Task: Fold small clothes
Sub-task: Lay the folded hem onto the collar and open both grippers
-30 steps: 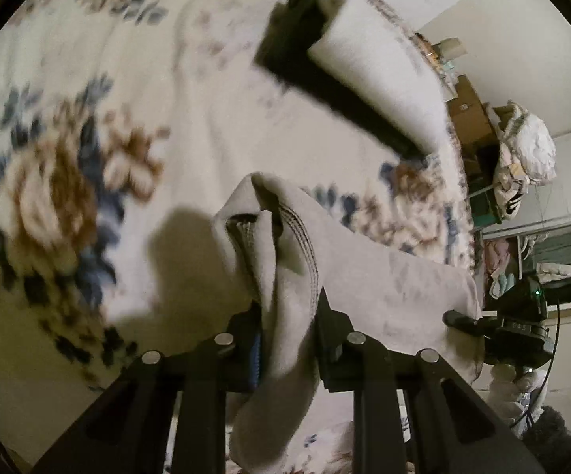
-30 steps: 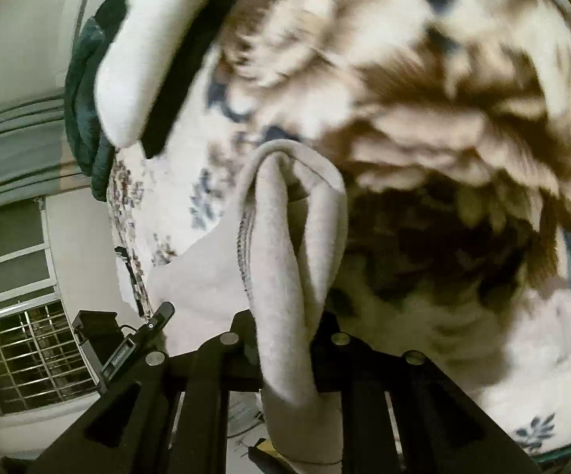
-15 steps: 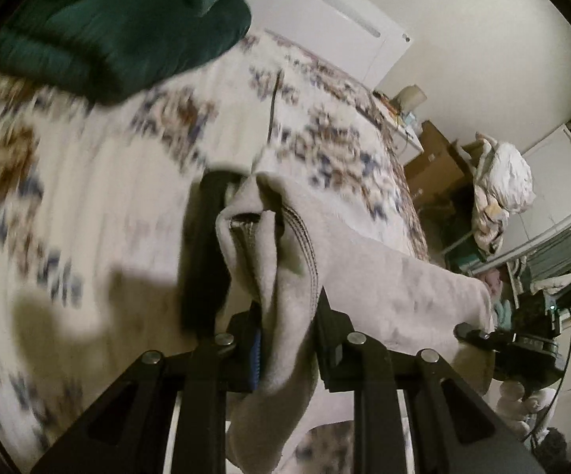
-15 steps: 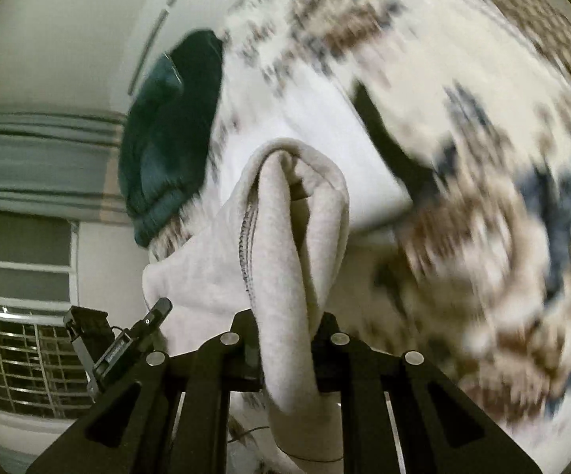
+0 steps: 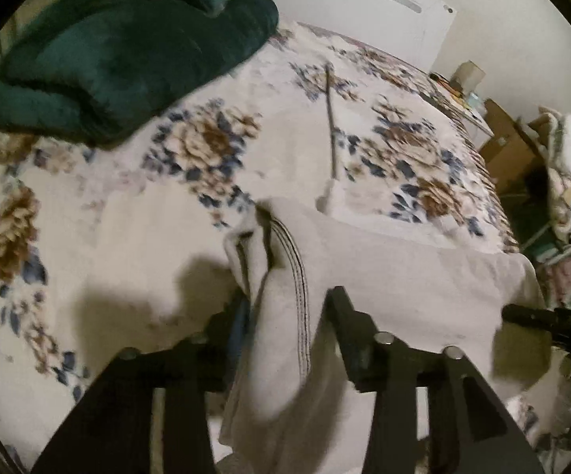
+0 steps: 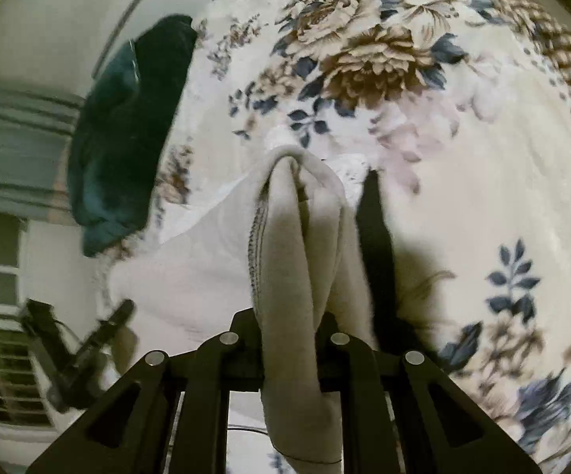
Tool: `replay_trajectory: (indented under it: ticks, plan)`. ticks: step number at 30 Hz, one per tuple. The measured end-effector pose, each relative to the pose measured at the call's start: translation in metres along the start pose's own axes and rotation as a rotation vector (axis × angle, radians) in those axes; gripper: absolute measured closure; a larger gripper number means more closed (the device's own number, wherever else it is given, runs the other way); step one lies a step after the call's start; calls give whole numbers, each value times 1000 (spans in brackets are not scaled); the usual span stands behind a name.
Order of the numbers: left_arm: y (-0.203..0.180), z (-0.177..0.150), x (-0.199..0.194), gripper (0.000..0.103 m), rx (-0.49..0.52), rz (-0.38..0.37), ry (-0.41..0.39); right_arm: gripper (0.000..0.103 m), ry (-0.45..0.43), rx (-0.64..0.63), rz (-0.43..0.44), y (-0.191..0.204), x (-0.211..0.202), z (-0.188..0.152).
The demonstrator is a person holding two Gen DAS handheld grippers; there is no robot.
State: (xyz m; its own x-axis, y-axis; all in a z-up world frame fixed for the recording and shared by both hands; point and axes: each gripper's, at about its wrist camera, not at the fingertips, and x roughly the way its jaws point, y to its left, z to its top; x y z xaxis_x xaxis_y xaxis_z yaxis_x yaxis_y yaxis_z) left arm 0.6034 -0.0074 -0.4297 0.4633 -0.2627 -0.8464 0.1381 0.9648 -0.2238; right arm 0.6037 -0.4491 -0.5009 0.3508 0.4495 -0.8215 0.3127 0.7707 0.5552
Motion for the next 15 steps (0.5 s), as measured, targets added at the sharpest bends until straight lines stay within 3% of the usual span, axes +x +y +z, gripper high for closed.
replay_trajectory:
  ticks: [1,2,3,4,5,6,8,11,15]
  plan:
    - [-2,1,-3,55,2,20,-13,84,3,-25,-31,2,4,-2]
    - [-3,0,-5,53,10,45,-27,76,-2,-67,-98,8,5,-3]
    - [-8,-2,-10,42,27,92,-48,65,-11,-108,-169,15,5,-5]
    - [-9,-2,-12,19,35,122,-53,58,-20,-129,-215,19,5,-8]
    - [-11,-3,-13,3,39,141,-52,41,-42,-154,-291,25,3,-12]
    - [-14,-7,-17,0,41,158,-50,23,-70,-174,-366,30,0,-18]
    - [-18,-12,-20,0,47,190,-47,3,-107,-195,-460,38,-5,-30]
    - [-29,-25,-32,0,49,215,-34,0,-167,-215,-580,49,-14,-57]
    - [-45,-38,-54,0,70,246,-32,0,-230,-261,-674,68,-30,-91]
